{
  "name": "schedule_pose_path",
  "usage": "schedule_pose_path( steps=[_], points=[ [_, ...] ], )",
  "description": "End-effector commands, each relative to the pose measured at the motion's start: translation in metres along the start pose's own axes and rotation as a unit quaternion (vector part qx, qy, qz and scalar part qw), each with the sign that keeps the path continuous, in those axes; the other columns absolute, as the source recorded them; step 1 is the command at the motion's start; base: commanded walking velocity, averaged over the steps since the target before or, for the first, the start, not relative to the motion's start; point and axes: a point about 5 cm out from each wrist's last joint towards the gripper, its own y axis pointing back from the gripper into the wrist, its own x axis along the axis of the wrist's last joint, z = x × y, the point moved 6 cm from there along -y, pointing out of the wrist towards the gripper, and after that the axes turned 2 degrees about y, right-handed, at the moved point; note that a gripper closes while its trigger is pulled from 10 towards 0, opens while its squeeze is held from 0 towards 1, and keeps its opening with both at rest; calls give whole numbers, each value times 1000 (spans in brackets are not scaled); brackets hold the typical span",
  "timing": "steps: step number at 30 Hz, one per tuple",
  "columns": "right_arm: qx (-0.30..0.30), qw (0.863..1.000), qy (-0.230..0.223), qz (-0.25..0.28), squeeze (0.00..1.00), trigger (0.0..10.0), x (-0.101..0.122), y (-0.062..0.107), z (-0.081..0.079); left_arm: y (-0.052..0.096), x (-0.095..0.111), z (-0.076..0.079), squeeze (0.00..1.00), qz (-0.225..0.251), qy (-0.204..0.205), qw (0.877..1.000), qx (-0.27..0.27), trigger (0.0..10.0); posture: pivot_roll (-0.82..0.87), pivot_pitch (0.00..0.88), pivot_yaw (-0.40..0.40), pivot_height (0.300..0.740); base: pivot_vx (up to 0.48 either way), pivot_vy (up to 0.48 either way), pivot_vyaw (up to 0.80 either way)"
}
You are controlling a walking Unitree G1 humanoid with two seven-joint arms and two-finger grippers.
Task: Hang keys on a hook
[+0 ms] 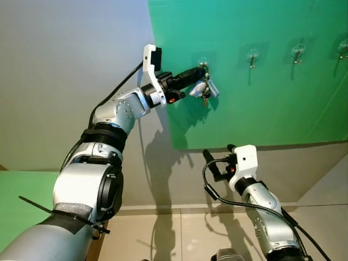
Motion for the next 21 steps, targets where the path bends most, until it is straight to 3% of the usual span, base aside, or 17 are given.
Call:
schedule_pose_path(
  steps=[1,8,21],
  points=[
    [7,1000,-3,-7,0,10000,-2,0,-4,8,-8,-12,0,2,32,999,28,0,-305,0,138,740,0,0,0],
    [8,1000,-4,-9,0,10000,-3,1,-5,9,-5,-17,0,15,76,996,52,0,-308,0,140,740,0,0,0],
    [7,1000,-4,-11,0,10000,-4,3,-5,6,0,-13,0,26,72,996,45,0,-311,0,143,740,0,0,0]
  ],
)
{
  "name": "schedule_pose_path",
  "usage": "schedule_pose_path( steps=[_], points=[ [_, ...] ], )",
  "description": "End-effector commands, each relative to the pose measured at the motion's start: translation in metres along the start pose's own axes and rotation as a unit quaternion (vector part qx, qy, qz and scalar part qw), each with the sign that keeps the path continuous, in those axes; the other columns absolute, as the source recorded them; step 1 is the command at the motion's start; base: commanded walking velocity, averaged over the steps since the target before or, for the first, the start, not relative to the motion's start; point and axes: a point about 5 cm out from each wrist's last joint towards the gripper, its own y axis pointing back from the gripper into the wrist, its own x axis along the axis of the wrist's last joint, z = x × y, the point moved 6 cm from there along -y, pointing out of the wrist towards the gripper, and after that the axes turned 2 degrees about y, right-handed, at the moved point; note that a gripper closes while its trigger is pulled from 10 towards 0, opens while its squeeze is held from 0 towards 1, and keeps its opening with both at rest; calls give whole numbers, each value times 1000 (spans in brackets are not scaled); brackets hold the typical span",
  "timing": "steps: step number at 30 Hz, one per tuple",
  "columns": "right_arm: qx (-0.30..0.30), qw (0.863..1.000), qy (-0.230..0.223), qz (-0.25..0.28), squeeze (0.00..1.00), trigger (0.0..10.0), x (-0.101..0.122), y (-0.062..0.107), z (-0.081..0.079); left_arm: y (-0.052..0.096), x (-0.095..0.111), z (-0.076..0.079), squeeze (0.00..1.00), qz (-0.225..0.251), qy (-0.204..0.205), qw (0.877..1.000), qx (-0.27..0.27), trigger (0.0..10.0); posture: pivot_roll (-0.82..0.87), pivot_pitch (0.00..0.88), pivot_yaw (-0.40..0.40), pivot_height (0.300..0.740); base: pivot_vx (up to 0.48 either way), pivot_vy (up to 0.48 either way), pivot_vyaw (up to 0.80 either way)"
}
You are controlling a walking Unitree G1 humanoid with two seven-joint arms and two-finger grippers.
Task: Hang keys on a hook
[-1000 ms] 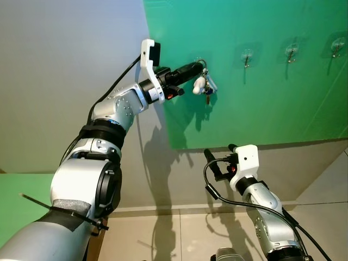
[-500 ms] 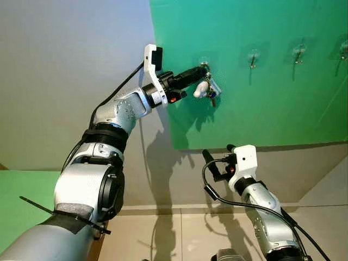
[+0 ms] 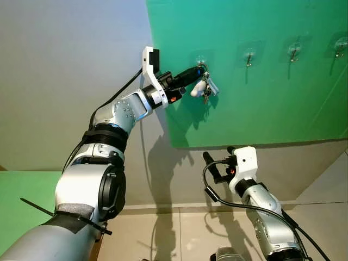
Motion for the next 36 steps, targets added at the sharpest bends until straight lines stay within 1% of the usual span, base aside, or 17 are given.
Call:
schedule_pose_path(
  steps=[1,2,3,5,6,7,9,11,12,21,22,23,24,26,27,30,36],
  points=[
    [6,1000,-1,-1,0,10000,0,1,-4,6,4,-5,0,11,-11,1000,12,0,-311,0,143,740,0,0,0],
    [6,1000,-1,-1,0,10000,0,1,-4,6,5,-4,0,14,-15,1000,11,0,-311,0,142,740,0,0,0],
    [6,1000,-1,-1,0,10000,0,1,-4,5,7,-3,0,16,-34,999,9,0,-310,0,142,740,0,0,0],
    [6,1000,-1,-1,0,10000,0,1,-4,5,6,-4,0,8,-89,996,17,0,-310,0,142,740,0,0,0],
    [6,1000,-1,-1,0,10000,0,1,-4,4,6,-3,0,2,-154,988,26,0,-310,0,142,740,0,0,0],
    [6,1000,-1,-1,0,10000,0,1,-4,4,6,-3,0,2,-154,988,26,0,-310,0,142,740,0,0,0],
    [6,1000,-1,-2,0,10000,0,2,-4,2,7,0,0,0,-195,981,24,0,-309,0,142,740,0,0,0],
    [6,1000,-1,-2,0,10000,-1,2,-4,1,8,2,0,3,-200,980,20,0,-309,0,142,740,0,0,0],
    [7,1000,-1,-3,0,10000,-1,2,-4,0,8,5,0,5,-212,977,15,0,-309,0,141,740,0,0,0],
    [7,1000,-1,-4,0,10000,-2,3,-5,-1,5,14,0,3,-225,974,-10,0,-310,0,142,740,0,0,0],
    [7,1000,-1,-5,0,10000,-2,3,-4,-1,6,16,0,6,-242,970,-14,0,-311,0,142,740,0,0,0],
    [7,1000,-1,-5,0,10000,-2,3,-4,-1,6,16,0,6,-242,970,-14,0,-311,0,142,740,0,0,0],
    [8,1000,0,-5,0,10000,-2,3,-4,-2,5,19,0,9,-259,966,-17,0,-311,0,142,740,0,0,0],
    [8,1000,0,-5,0,10000,-2,4,-4,-3,6,21,0,15,-269,963,-20,0,-311,0,141,740,0,0,0],
    [8,1000,1,-5,0,10000,-2,4,-4,-3,7,24,0,19,-283,959,-22,0,-311,0,141,740,0,0,0],
    [8,1000,1,-5,0,10000,-2,3,-4,-5,13,32,0,38,-302,952,-35,0,-311,0,140,740,0,0,0],
    [9,1000,2,-5,0,10000,-2,4,-5,-5,24,41,0,73,-324,942,-41,0,-311,0,141,740,0,0,0]
  ],
)
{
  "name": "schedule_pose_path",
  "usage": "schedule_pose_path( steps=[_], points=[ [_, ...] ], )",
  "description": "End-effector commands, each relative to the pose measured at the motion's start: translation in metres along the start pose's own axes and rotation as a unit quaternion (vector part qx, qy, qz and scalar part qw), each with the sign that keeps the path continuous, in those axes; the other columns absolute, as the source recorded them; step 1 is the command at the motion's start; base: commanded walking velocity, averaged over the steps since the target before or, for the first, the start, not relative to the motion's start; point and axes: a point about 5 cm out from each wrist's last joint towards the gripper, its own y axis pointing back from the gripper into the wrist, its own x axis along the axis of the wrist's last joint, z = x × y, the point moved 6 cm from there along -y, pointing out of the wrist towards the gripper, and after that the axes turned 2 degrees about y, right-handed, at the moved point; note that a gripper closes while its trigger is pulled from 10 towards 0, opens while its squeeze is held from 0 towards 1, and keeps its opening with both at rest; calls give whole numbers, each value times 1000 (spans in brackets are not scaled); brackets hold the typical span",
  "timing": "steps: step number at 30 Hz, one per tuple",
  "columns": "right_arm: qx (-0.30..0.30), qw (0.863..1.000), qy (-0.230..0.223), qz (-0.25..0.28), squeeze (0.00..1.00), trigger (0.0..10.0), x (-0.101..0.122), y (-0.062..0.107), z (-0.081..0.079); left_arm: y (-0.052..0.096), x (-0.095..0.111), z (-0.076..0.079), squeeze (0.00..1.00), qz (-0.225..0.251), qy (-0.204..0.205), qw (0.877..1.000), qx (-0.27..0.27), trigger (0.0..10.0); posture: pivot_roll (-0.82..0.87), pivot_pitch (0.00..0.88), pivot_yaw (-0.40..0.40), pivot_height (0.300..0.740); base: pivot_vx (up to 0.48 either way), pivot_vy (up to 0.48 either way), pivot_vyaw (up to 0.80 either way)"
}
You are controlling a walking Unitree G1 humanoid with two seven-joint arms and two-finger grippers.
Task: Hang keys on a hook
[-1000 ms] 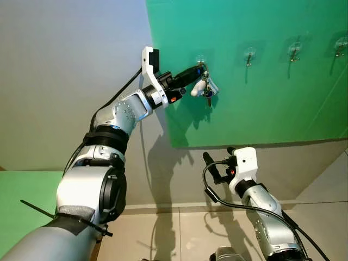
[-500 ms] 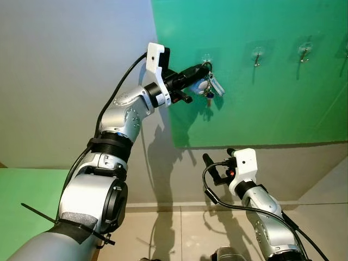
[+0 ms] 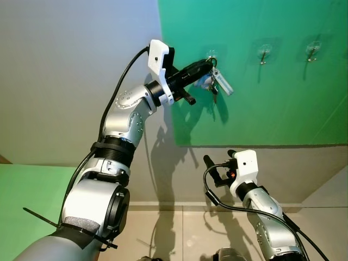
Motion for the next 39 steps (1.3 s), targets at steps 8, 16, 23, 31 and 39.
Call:
schedule_pose_path(
  steps=[8,16,23,31,39],
  points=[
    [9,1000,3,3,0,10000,4,-1,-5,2,13,-4,0,24,-3,1000,9,0,-311,0,143,740,0,0,0],
    [10,1000,3,1,0,10000,3,-1,-5,4,3,2,0,6,68,997,-20,0,-311,0,143,740,0,0,0],
    [12,1000,3,-1,0,10000,2,0,-6,10,-25,24,0,-53,91,992,-76,0,-311,0,145,740,0,0,0],
    [14,1000,3,-3,0,10000,0,0,-7,16,-44,48,0,-84,123,981,-122,0,-310,2,144,740,0,0,0],
    [15,1000,2,-3,0,10000,0,0,-8,9,-27,39,0,-68,105,987,-102,0,-314,2,145,740,0,0,0]
  ],
)
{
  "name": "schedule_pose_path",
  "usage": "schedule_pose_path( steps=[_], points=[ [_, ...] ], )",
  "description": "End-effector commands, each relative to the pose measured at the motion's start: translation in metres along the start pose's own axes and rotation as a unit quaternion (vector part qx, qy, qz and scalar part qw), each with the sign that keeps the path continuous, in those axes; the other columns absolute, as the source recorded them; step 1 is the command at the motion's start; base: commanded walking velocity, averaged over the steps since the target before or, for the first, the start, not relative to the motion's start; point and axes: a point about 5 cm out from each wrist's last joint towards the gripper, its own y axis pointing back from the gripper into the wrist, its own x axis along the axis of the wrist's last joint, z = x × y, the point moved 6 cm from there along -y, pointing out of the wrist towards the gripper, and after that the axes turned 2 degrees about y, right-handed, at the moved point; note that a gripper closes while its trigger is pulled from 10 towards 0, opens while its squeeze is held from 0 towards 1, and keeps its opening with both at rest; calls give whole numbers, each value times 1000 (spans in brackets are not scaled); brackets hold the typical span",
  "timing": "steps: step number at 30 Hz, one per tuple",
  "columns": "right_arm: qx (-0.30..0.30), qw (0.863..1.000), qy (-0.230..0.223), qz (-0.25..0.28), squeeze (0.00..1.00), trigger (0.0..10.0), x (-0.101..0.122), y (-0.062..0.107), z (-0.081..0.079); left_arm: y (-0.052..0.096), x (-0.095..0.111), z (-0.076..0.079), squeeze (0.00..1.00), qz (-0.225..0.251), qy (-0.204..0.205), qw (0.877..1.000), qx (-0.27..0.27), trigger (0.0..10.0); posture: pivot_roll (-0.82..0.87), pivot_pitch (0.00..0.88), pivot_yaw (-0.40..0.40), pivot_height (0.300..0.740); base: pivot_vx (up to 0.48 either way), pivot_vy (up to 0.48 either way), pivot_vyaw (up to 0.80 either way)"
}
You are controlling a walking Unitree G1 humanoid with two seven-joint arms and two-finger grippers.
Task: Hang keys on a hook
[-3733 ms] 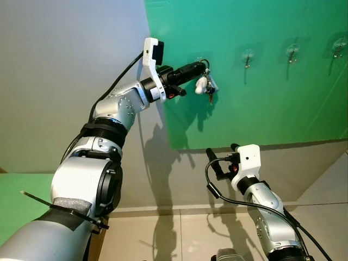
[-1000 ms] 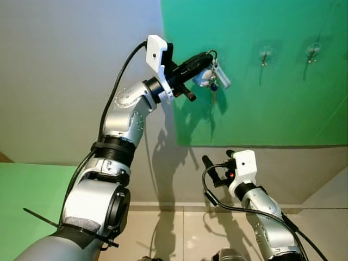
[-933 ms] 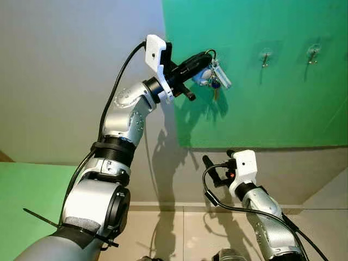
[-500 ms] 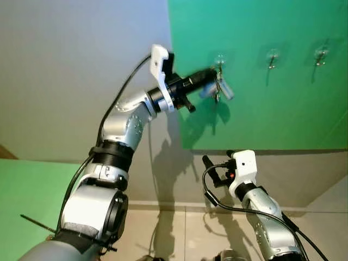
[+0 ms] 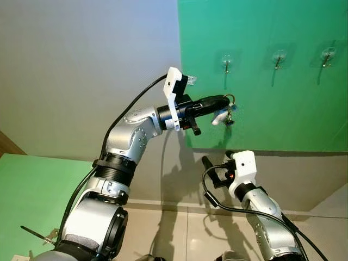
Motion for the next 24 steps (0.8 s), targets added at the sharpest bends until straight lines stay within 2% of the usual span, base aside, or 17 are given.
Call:
schedule_pose_path(
  steps=[1,5,13,21,24],
  points=[
    [7,1000,2,0,0,10000,2,0,-4,0,17,-3,0,12,-22,1000,7,0,-314,2,145,740,0,0,0],
    [7,1000,2,0,0,10000,1,1,-4,-1,30,-14,0,20,-21,999,26,0,-314,2,146,740,0,0,0],
    [7,1000,1,1,0,10000,2,0,-5,-6,36,-24,0,36,11,998,49,0,-321,1,153,740,0,0,0],
    [7,1000,0,1,0,10000,2,0,-6,-12,34,-24,0,36,25,998,40,0,-324,1,155,740,0,0,0],
    [7,1000,0,1,0,10000,2,0,-6,-15,34,-20,0,35,17,999,27,0,-327,1,157,740,0,0,0]
  ],
)
